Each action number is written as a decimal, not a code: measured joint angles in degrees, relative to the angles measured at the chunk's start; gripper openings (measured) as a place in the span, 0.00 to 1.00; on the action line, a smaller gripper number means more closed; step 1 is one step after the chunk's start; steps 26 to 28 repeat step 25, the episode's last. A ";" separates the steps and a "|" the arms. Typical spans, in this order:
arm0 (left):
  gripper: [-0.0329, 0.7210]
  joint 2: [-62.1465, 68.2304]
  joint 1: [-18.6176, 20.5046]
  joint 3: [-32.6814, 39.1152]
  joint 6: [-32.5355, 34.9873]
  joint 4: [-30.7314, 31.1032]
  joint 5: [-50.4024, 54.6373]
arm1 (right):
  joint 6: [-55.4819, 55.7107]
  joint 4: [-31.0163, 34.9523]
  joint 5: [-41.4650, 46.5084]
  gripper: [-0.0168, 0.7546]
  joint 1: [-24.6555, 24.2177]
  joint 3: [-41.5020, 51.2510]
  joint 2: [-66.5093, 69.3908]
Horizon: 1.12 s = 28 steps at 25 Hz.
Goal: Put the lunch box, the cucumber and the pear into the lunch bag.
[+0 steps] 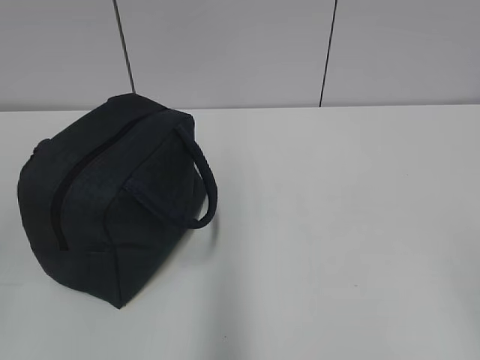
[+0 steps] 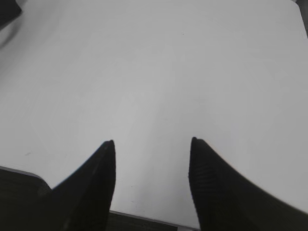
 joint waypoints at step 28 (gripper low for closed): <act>0.36 0.00 5.08 0.00 0.00 0.00 -0.04 | 0.00 -0.13 0.00 0.53 -3.23 0.00 0.00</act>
